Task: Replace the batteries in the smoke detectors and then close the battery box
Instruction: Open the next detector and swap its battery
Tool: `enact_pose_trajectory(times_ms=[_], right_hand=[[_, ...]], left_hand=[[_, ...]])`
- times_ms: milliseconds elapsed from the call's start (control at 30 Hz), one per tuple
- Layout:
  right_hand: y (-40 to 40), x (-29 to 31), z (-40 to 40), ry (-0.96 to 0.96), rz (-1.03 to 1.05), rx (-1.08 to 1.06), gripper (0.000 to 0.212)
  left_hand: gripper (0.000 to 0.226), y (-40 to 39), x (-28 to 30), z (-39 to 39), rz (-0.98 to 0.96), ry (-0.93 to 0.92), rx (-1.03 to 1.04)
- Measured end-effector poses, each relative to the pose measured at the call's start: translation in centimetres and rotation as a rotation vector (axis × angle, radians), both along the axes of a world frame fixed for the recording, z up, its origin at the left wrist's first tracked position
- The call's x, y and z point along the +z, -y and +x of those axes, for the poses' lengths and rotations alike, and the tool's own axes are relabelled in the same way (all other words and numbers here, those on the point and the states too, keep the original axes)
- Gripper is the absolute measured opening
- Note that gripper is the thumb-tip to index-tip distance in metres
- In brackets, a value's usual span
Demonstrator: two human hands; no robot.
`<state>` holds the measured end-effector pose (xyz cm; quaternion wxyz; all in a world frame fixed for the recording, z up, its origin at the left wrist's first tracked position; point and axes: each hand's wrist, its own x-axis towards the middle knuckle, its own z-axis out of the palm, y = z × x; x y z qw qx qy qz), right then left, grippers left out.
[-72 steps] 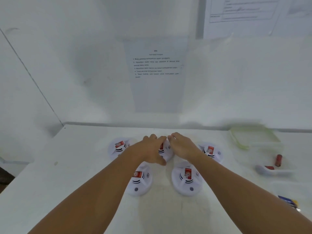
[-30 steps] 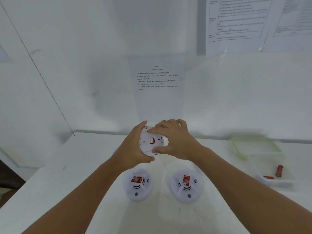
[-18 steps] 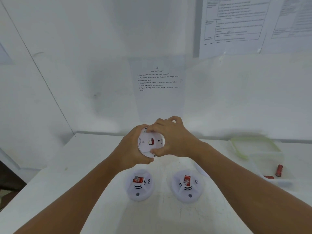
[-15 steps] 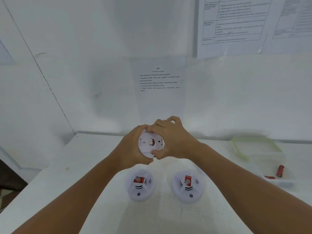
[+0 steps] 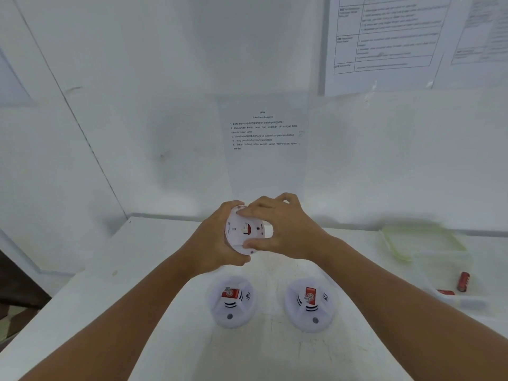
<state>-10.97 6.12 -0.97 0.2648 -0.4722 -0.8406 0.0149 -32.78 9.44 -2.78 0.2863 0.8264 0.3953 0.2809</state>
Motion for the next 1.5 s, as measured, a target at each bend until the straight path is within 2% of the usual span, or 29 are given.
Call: enact_pose_trajectory(times_ms=[167,333,500,667,700,900,1067,1134,1267,1367,1501], right_hand=[[-0.1,0.1,-0.2,-0.001,0.022,-0.005,0.067],[-0.3,-0.1,-0.6,0.031,0.09,0.007,0.072],[-0.3,-0.8,-0.7,0.118,0.166,0.084,0.068],[-0.8,-1.0,0.7,-0.284,0.03,-0.066,0.068],[-0.9,-1.3,1.1,-0.31,0.01,-0.109,0.068],[-0.8,-5.0,2.0,0.04,-0.307,-0.285,0.063],[-0.8,-7.2,1.6,0.192,-0.449,-0.351,0.071],[-0.6,-6.9,1.3,0.107,-0.41,-0.371,0.064],[0.5,-4.5,-0.3,-0.383,-0.287,-0.235,0.029],[1.8,-3.0,-1.6,-0.414,-0.258,-0.208,0.024],[3.2,-2.6,-1.6,-0.453,-0.211,-0.297,0.023]], left_hand=[[0.117,0.1,0.3,-0.1,-0.06,0.006,-0.011],[0.099,0.0,0.5,-0.1,-0.035,0.001,-0.004],[0.099,-0.1,0.4,-0.3,-0.032,-0.043,-0.02],[0.101,-0.1,0.3,-0.5,-0.043,-0.017,0.027],[0.102,-0.1,0.2,-0.7,-0.041,-0.012,0.038],[0.102,-0.1,-0.5,-1.9,-0.056,0.028,0.099],[0.105,0.2,-1.1,-2.3,-0.061,0.047,0.121],[0.105,0.3,-1.2,-2.2,-0.072,0.057,0.116],[0.105,0.7,-1.5,-1.6,-0.09,0.097,0.075],[0.104,1.0,-1.6,-0.6,-0.093,0.148,0.029],[0.104,1.8,-1.8,0.9,-0.096,0.228,-0.022]])
